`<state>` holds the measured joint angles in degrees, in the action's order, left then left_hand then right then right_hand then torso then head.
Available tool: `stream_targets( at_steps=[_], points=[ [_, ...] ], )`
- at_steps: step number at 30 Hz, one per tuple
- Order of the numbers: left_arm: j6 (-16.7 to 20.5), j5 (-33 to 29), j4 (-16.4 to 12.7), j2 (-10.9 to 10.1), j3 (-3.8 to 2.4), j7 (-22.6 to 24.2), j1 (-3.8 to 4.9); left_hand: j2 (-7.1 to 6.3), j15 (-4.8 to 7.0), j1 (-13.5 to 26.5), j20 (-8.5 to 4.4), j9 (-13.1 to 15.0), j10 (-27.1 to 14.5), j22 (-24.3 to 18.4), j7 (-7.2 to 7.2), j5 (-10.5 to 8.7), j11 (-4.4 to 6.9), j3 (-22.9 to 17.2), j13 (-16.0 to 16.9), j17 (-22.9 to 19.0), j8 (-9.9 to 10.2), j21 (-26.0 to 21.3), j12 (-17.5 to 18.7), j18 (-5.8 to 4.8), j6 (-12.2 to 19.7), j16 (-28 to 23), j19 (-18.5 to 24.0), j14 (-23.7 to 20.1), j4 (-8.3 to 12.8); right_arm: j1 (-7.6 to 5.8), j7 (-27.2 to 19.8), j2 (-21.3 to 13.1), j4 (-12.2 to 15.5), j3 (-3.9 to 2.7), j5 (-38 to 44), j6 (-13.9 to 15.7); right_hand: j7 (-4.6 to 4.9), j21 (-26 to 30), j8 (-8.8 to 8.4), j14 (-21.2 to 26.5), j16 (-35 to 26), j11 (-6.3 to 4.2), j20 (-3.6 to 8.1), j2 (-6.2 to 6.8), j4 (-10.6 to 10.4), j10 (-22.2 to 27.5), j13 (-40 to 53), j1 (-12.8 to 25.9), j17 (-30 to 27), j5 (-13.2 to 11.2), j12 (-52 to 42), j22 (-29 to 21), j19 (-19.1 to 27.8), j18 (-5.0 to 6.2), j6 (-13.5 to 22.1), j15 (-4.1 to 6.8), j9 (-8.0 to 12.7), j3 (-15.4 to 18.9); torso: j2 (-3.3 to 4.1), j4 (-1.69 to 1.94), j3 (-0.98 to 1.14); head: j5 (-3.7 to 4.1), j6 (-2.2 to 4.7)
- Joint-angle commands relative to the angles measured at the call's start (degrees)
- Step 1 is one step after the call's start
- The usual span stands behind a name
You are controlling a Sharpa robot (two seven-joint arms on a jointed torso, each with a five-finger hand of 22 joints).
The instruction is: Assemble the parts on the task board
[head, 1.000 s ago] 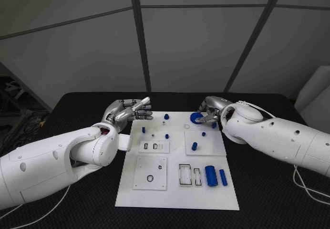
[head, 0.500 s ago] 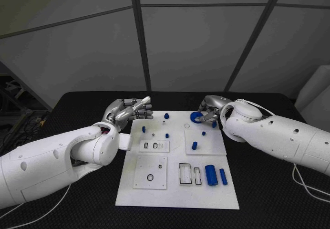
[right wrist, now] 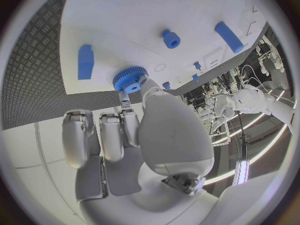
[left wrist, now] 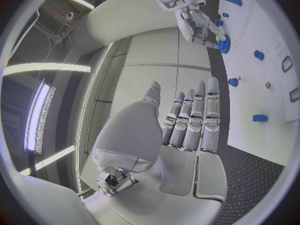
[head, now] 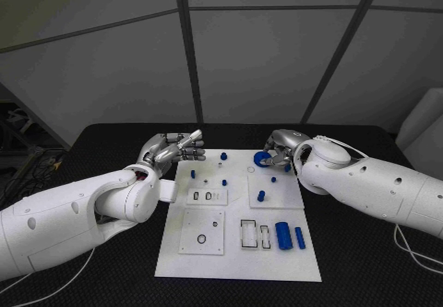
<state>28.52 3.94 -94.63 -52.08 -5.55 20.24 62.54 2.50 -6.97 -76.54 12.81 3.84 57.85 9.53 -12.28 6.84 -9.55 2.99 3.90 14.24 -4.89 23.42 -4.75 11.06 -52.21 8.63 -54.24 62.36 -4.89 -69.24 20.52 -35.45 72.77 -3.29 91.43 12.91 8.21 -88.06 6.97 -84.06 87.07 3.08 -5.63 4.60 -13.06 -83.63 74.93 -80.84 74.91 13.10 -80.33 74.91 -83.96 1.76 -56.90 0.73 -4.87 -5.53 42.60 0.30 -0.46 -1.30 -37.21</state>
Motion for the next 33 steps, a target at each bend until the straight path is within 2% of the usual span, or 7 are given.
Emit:
stream_targets(
  at_steps=[1, 10, 16, 19, 24, 33],
  points=[
    [-0.63, 0.44, 0.01, -0.05, -0.04, -0.27, 0.07, 0.46, 0.08, -0.05, -0.04, -0.07, -0.1, -0.08, -0.34, 0.04, -0.3, -0.03, -0.05, 0.05, 0.33, -0.28, 0.27, -0.67, -0.15, -0.37, 0.32, -0.03, 0.21, -0.15, 0.51, -0.39, 1.66, -0.03, 3.08, 4.97, -0.12, -0.38, 0.43, -4.73, 0.36, 0.06, 0.51, -0.91, 0.58, -1.0, 7.32, -0.26, 9.3, 0.51, -0.45, 11.45, -4.23, -0.96, -0.87, 0.35, -0.07, -0.2, -0.07, -0.02, -0.03, 0.03, 0.1],
    [-0.52, 0.44, 0.39, -0.26, -0.05, -0.14, 0.08, 0.53, 0.07, -0.07, -0.04, -0.06, -0.11, -0.09, -0.35, 0.04, -0.31, -0.05, -0.05, 0.07, 0.35, -0.28, 0.29, -0.67, -0.15, -0.39, 0.33, -0.02, 0.22, -0.16, 1.44, -0.84, 7.04, -0.04, 5.81, 7.44, -0.08, -0.49, 0.08, -4.74, 0.36, 0.05, 0.59, -0.82, 0.97, -0.98, 7.37, -0.32, 9.33, -0.22, -0.43, 11.7, -4.36, -1.01, -0.73, 0.4, 0.09, -0.53, -0.05, 0.01, -0.02, -0.09, 0.34],
    [-0.41, 0.44, 0.92, -0.31, -0.05, 0.01, 0.09, 0.53, 0.07, -0.07, -0.04, -0.06, -0.11, -0.09, -0.35, 0.04, -0.31, -0.05, -0.05, 0.07, 0.35, -0.28, 0.29, -0.67, -0.15, -0.39, 0.33, -0.02, 0.22, -0.18, 2.35, 1.01, 9.53, -0.02, 9.03, 8.69, -0.09, -0.56, -0.01, -4.74, 0.36, 0.04, 0.6, -0.82, 1.2, -1.01, 7.45, -0.5, 9.33, -0.46, -0.51, 11.87, -4.44, -1.05, -0.75, 0.4, 0.13, -0.77, 0.05, 0.09, -0.09, -0.23, 0.42],
    [-0.36, 0.44, 1.15, -0.32, -0.05, 0.09, 0.09, 0.55, 0.07, -0.08, -0.04, -0.06, -0.11, -0.09, -0.35, 0.04, -0.31, -0.06, -0.05, 0.08, 0.35, -0.28, 0.3, -0.67, -0.15, -0.4, 0.33, -0.02, 0.23, -0.21, 2.48, 2.48, 9.19, 0.0, 9.97, 8.67, -0.09, -0.6, -0.02, -4.74, 0.36, 0.04, 0.6, -0.82, 1.23, -1.04, 7.49, -0.51, 9.34, -0.5, -0.55, 11.96, -4.48, -1.07, -0.77, 0.4, 0.13, -0.81, 0.03, 0.12, -0.14, -0.34, 0.34],
    [-0.27, 0.44, 1.47, -0.31, -0.05, 0.19, 0.09, 0.6, 0.06, -0.15, -0.03, -0.06, -0.11, -0.09, -0.36, 0.05, -0.32, -0.08, -0.05, 0.11, 0.38, -0.27, 0.32, -0.67, -0.15, -0.44, 0.34, -0.01, 0.28, -0.23, 2.39, 5.05, 7.46, 0.12, 10.71, 8.51, -0.08, -0.61, -0.05, -4.75, 0.38, 0.04, 0.6, -0.85, 1.29, -1.03, 7.5, -0.55, 9.38, -0.59, -0.54, 11.98, -4.49, -1.07, -0.78, 0.4, 0.14, -0.9, 0.13, 0.15, -0.11, -0.47, 0.34],
    [-0.16, 0.44, 1.66, -0.18, -0.06, 0.35, 0.1, 0.6, 0.06, -0.15, -0.03, -0.06, -0.11, -0.09, -0.36, 0.05, -0.32, -0.08, -0.05, 0.11, 0.38, -0.27, 0.32, -0.67, -0.15, -0.44, 0.34, -0.01, 0.28, -0.21, 1.32, 8.99, 3.41, 1.26, 10.49, 7.58, -0.08, -0.62, -0.08, -4.73, 0.34, 0.04, 0.6, -0.87, 1.33, -1.06, 7.54, -0.58, 9.29, -0.64, -0.59, 12.0, -4.5, -1.08, -0.76, 0.4, 0.16, -0.96, 0.16, 0.15, -0.06, -0.55, 0.19]
  ],
)
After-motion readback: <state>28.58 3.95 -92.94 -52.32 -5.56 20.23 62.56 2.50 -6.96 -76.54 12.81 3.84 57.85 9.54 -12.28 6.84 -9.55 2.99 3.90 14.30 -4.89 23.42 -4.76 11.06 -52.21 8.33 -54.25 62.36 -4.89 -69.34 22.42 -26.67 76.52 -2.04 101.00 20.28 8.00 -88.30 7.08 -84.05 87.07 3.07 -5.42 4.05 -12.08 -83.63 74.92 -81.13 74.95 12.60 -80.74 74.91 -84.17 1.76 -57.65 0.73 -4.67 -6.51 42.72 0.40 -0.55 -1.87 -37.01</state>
